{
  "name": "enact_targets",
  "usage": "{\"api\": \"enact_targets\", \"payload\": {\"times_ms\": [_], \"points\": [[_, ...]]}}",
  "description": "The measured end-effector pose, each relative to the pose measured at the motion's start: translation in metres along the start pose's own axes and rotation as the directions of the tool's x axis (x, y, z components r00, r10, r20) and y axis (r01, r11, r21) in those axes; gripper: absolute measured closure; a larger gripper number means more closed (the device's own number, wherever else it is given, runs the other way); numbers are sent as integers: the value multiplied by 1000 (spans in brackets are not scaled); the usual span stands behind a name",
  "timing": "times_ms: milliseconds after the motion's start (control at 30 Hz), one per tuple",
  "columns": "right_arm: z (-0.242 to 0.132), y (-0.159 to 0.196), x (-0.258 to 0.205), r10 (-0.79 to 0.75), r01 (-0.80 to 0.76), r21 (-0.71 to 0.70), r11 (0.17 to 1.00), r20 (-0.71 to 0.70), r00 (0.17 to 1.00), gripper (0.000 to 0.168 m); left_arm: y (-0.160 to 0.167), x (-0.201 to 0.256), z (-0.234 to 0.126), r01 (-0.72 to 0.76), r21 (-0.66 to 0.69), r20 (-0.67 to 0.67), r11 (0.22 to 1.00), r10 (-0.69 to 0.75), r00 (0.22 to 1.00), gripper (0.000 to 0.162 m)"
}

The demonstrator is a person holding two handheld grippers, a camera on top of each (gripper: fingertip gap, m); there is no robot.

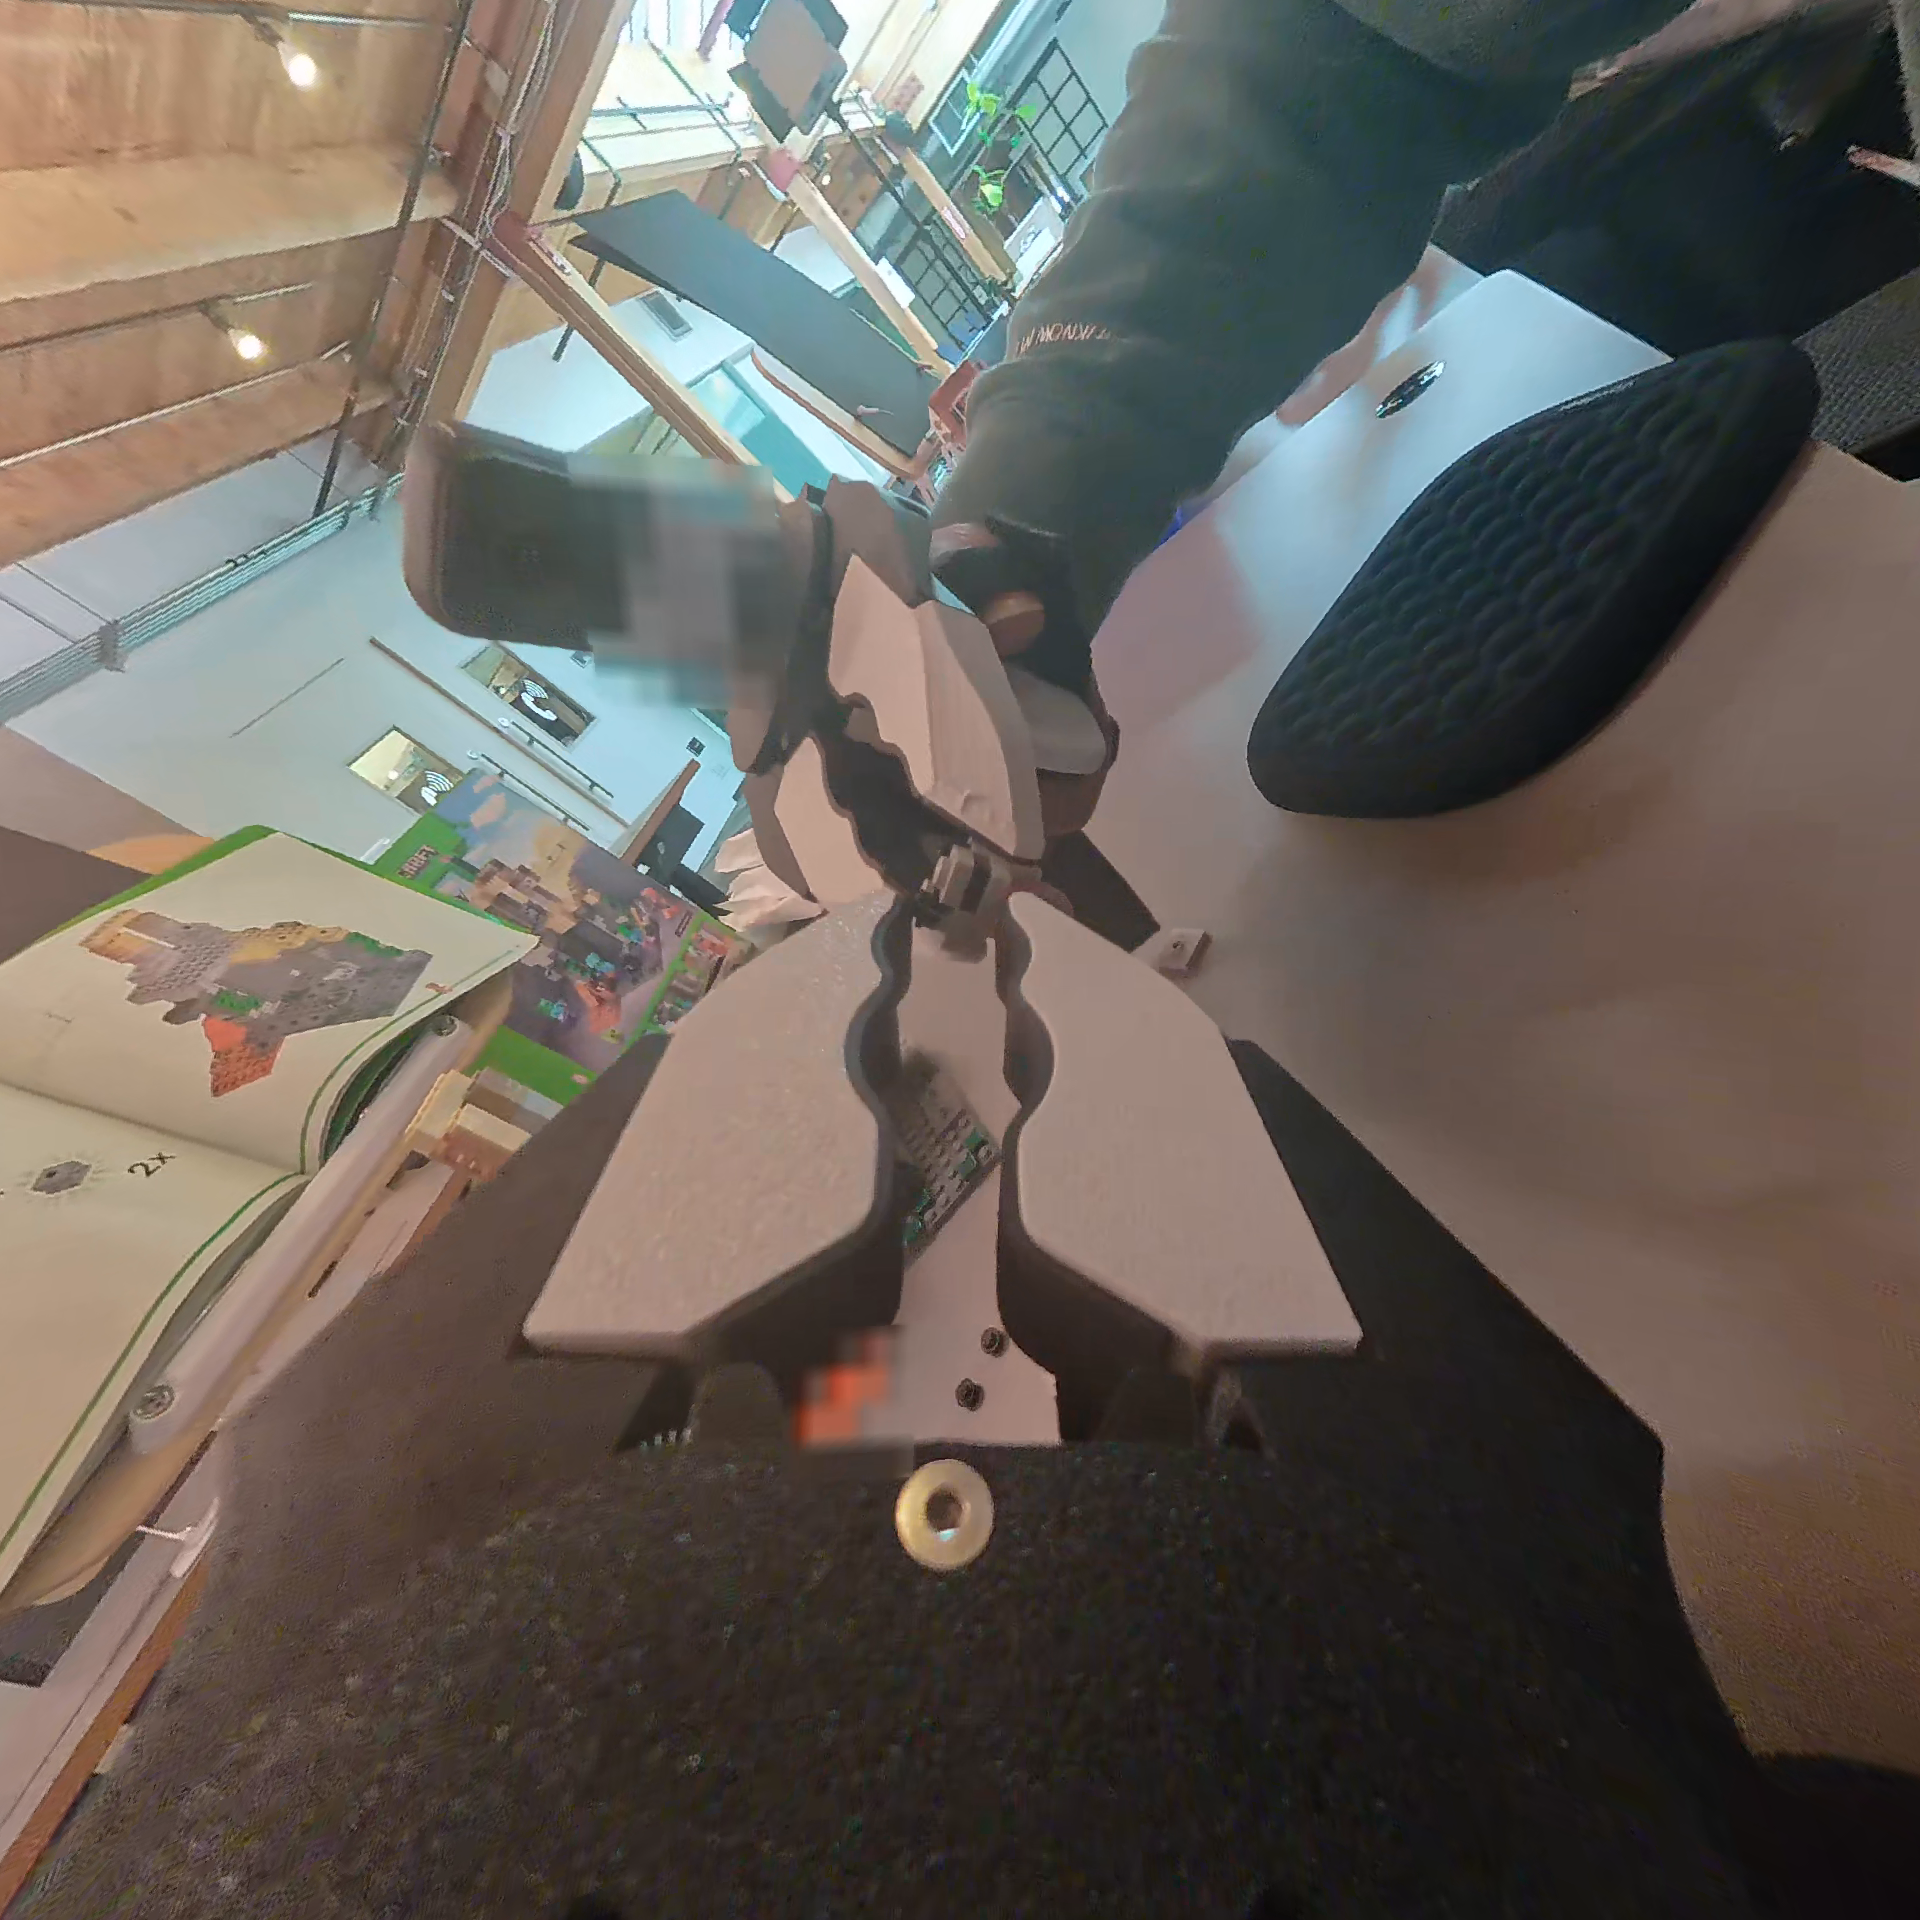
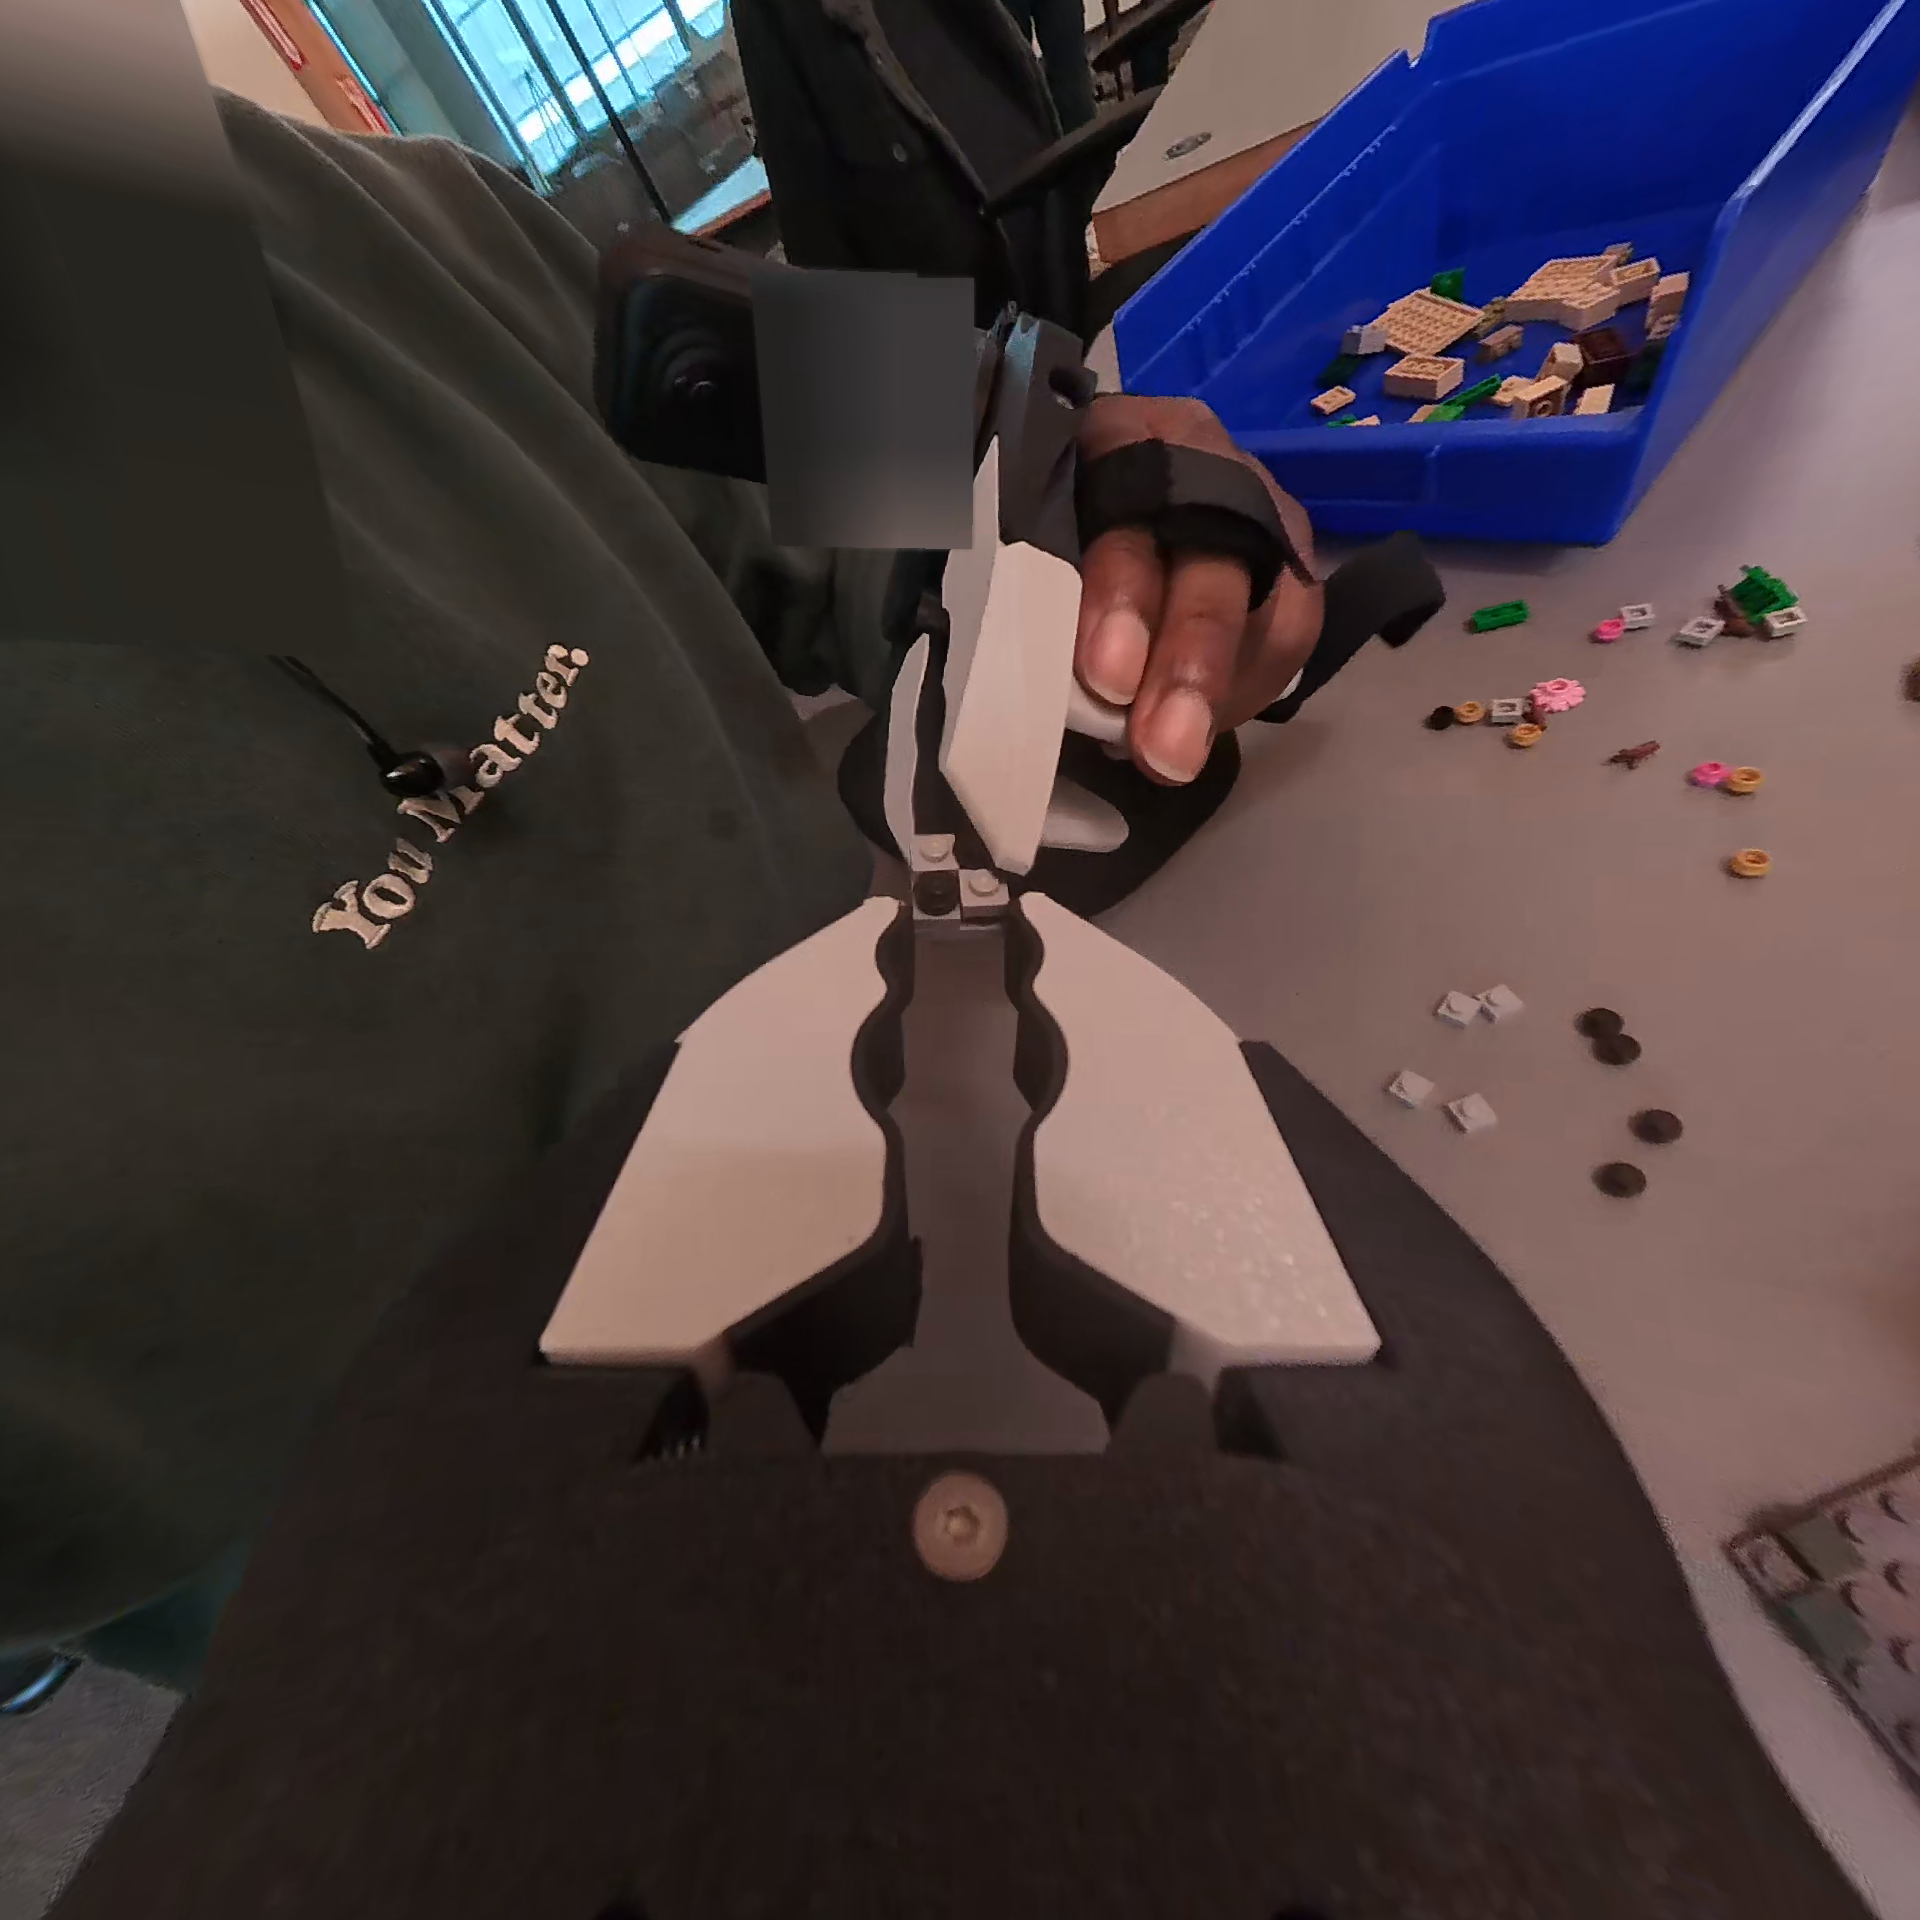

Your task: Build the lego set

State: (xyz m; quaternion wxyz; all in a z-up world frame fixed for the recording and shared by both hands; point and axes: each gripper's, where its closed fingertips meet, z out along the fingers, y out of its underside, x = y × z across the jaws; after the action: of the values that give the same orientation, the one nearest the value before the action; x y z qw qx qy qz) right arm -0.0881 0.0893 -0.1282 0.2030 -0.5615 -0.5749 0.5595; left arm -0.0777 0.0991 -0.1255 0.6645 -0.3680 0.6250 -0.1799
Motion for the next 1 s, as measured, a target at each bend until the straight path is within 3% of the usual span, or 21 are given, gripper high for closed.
{"api": "enact_targets", "payload": {"times_ms": [300, 1000], "points": [[1, 1, -6, 75, -77, 43, 996, 66, 995, 152, -3, 3, -1, 25, -17, -23, 1000, -25, 999, 149], [1, 2, -11, 199, -238, 160, 958, 223, 954, 152, -3, 10, 0, 247, -104, -126, 963, -260, 957, 150]]}}
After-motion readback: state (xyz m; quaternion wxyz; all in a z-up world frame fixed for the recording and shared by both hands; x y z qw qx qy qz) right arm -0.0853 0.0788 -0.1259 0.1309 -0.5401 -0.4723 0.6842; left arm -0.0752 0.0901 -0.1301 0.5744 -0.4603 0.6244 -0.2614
